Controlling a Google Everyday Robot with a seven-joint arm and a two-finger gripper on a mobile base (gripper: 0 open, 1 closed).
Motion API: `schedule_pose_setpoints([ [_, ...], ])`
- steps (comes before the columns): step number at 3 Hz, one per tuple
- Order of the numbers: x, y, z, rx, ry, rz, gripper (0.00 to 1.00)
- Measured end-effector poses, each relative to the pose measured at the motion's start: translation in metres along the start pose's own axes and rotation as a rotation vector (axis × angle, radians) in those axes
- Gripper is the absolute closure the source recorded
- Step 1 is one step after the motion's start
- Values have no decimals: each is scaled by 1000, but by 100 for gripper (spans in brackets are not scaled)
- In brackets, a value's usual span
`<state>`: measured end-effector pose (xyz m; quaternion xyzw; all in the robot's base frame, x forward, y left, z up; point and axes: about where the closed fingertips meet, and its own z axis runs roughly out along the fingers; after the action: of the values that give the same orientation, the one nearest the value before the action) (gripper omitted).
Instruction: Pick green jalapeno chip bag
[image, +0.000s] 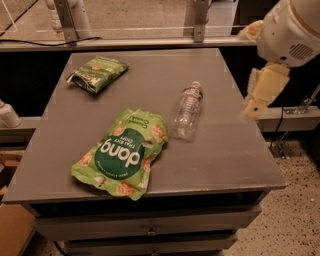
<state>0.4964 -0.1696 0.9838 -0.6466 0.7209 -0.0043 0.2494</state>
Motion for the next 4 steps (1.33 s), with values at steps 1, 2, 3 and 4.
schedule_pose_setpoints([
  [1, -40, -28, 27, 10, -116, -53, 0],
  [2, -76, -50, 51, 26, -201, -81, 0],
  [3, -107, -67, 74, 33, -285, -81, 0],
  [4, -134, -72, 94, 26, -358, -61, 0],
])
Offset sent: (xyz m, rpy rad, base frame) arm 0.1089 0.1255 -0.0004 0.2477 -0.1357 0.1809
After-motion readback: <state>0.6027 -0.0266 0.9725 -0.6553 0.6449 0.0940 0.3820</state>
